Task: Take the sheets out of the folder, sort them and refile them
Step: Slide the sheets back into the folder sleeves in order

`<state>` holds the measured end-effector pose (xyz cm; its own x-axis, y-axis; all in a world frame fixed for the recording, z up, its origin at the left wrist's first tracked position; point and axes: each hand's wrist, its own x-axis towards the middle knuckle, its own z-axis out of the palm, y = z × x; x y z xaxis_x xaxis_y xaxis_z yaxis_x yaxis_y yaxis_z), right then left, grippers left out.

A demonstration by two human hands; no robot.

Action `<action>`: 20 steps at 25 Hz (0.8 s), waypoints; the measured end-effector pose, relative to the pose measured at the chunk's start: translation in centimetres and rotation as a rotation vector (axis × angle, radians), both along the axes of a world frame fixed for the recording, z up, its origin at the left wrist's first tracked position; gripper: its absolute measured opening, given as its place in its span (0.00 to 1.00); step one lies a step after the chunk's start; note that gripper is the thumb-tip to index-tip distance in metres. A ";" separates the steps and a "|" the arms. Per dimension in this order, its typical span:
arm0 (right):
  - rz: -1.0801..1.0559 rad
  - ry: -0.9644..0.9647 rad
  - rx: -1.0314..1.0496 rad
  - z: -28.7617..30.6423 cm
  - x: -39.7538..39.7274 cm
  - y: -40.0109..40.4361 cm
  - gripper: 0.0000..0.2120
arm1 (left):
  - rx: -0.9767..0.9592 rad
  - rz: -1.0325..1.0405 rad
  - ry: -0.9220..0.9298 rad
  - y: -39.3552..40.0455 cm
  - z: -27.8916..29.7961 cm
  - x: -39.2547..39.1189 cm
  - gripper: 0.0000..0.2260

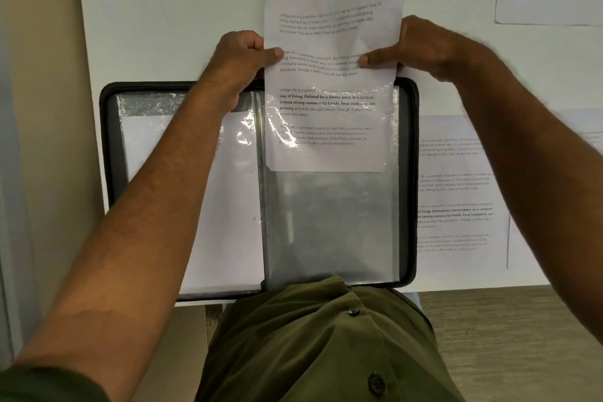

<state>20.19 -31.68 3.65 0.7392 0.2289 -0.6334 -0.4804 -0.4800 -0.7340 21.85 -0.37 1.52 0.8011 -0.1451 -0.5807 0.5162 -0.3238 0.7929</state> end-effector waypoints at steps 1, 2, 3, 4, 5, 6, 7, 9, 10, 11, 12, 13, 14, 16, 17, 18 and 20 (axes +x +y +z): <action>-0.055 -0.028 0.030 -0.1 0.0 -0.2 0.24 | 0.007 -0.018 -0.001 0.0 0.2 0.1 0.13; -0.107 -0.051 0.074 -0.2 -0.1 -0.3 0.23 | 0.029 -0.037 -0.002 0.0 0.3 0.2 0.14; -0.149 -0.062 0.119 -0.4 -0.1 -0.4 0.22 | 0.056 -0.062 -0.004 -0.1 0.4 0.3 0.15; -0.173 -0.062 0.155 -0.4 -0.2 -0.5 0.21 | 0.087 -0.089 -0.007 -0.2 0.5 0.4 0.16; -0.180 -0.056 0.177 -0.5 -0.2 -0.5 0.20 | 0.111 -0.111 -0.004 -0.2 0.6 0.6 0.16; -0.175 -0.044 0.182 -0.5 -0.2 -0.6 0.19 | 0.122 -0.121 0.003 -0.2 0.7 0.6 0.15; -0.154 -0.030 0.170 -0.5 -0.1 -0.6 0.18 | 0.111 -0.122 0.012 -0.2 0.8 0.6 0.12; -0.068 0.000 0.088 -0.4 -0.1 -0.5 0.16 | 0.036 -0.087 0.036 -0.2 1.0 0.3 0.05; -0.008 0.015 0.044 -0.2 -0.1 -0.4 0.16 | -0.015 -0.059 0.045 -0.3 1.2 0.1 0.03; 0.045 0.030 0.012 -0.1 -0.1 -0.4 0.18 | -0.059 -0.035 0.051 -0.3 1.3 -0.1 0.03; 0.080 0.037 -0.008 0.0 -0.1 -0.4 0.20 | -0.084 -0.022 0.054 -0.4 1.3 -0.2 0.06; 0.091 0.031 -0.022 0.0 0.1 -0.4 0.21 | -0.093 -0.019 0.054 -0.4 1.1 -0.3 0.09; 0.080 0.016 -0.024 0.1 0.2 -0.3 0.22 | -0.091 -0.026 0.056 -0.3 1.0 -0.2 0.10; -0.007 -0.027 0.013 0.2 0.5 -0.3 0.21 | -0.076 -0.071 0.075 -0.1 1.0 0.0 0.11; -0.062 -0.050 0.032 0.2 0.6 -0.2 0.21 | -0.069 -0.110 0.093 0.1 0.9 0.1 0.12; -0.102 -0.075 0.035 0.2 0.8 -0.2 0.21 | -0.058 -0.151 0.110 0.2 1.0 0.2 0.13; -0.110 -0.104 0.006 0.2 1.0 -0.2 0.21 | -0.032 -0.216 0.130 0.3 1.1 0.4 0.15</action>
